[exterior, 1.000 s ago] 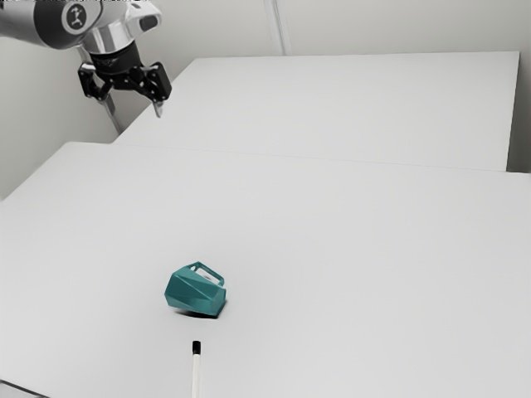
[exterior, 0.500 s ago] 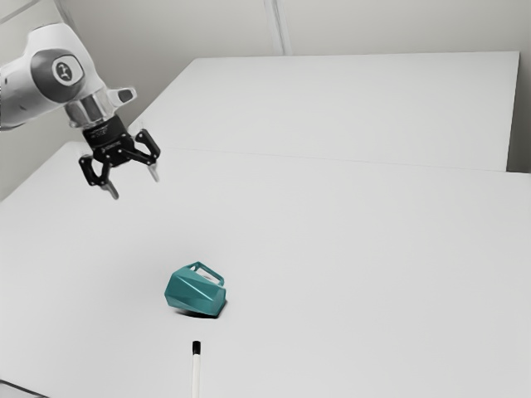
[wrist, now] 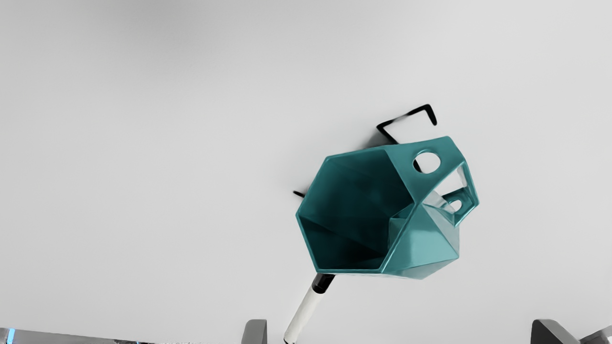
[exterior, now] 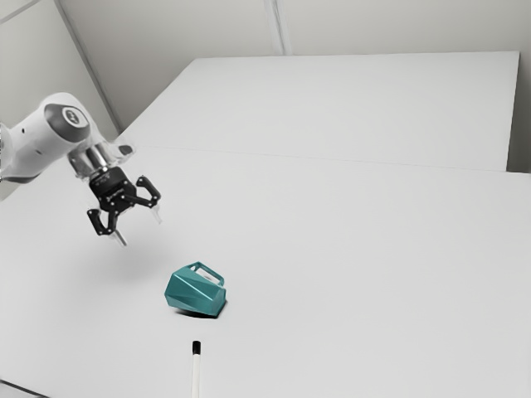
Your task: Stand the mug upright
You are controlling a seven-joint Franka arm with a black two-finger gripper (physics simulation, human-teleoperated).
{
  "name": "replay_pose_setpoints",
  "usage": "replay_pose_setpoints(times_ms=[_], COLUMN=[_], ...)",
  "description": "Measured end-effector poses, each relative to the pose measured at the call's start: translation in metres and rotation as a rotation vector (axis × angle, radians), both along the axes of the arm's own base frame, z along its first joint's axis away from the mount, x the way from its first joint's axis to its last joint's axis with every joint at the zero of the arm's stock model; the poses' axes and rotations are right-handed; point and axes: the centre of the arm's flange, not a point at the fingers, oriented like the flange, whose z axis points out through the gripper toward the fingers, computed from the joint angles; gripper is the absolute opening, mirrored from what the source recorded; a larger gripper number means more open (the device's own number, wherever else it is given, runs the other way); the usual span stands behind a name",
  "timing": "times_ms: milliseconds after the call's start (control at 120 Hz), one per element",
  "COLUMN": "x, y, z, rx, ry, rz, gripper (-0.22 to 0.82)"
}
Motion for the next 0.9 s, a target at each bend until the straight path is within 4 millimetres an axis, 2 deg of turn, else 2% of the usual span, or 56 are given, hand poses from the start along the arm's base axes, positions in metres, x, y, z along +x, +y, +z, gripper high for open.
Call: replay_pose_setpoints(times_ms=[133,233,342,600,900], x=[-0.014,-0.021,-0.025,-0.022,-0.023], y=[-0.011,-0.008,-0.014,-0.023,-0.049], z=[-0.028,-0.040,-0.060,-0.086,-0.113], rx=[-0.097,-0.149,-0.210,-0.282,-0.345], ry=[0.033,0.036,0.049,0.029,0.029], rz=[0.012,0.040,0.066,0.103,0.123], gripper=[0.60,0.60,0.60,0.60,0.60])
